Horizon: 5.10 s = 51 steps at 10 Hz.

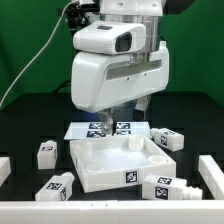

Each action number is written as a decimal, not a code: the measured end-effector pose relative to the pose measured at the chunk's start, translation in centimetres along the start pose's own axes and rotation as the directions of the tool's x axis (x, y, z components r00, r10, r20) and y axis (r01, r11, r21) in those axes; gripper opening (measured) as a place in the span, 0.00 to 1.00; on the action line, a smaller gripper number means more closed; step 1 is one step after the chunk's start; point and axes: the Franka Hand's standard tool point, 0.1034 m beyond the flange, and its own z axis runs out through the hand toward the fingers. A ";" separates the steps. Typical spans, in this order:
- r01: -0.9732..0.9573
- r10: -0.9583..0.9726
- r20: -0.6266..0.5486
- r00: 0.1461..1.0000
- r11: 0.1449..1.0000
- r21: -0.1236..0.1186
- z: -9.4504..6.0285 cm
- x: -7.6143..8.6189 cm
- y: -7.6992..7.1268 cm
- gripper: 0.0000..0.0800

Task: Assemble one leg

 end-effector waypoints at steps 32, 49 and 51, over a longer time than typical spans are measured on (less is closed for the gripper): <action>-0.404 0.299 0.626 0.720 0.914 0.028 4.9 0.1 -19.6 0.81; -0.419 0.199 0.822 0.533 0.906 0.053 9.2 -0.6 -20.3 0.41; -0.419 0.198 0.822 0.533 0.907 0.053 9.2 -0.6 -20.3 0.35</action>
Offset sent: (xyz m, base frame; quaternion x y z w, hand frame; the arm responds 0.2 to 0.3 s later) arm 0.0000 0.0000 0.0000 0.0000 0.0000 0.0000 1.0000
